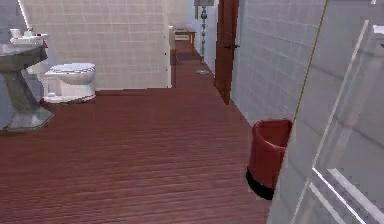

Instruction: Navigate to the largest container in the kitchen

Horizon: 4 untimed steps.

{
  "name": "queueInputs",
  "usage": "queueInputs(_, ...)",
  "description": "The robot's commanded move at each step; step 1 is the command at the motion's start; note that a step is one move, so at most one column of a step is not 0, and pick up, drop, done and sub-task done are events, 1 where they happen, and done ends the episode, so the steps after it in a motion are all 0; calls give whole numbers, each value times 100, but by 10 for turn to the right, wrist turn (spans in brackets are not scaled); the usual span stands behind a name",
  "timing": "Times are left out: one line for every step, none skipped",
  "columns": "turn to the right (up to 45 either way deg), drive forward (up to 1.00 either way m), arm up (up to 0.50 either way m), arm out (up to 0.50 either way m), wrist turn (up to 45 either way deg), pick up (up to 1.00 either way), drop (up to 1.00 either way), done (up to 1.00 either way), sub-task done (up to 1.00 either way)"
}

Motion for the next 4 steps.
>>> queueInputs(0, 100, 0, 0, 0, 0, 0, 0, 0)
queueInputs(0, 100, 0, 0, 0, 0, 0, 0, 0)
queueInputs(0, 100, 0, 0, 0, 0, 0, 0, 0)
queueInputs(0, 100, 0, 0, 0, 0, 0, 0, 0)
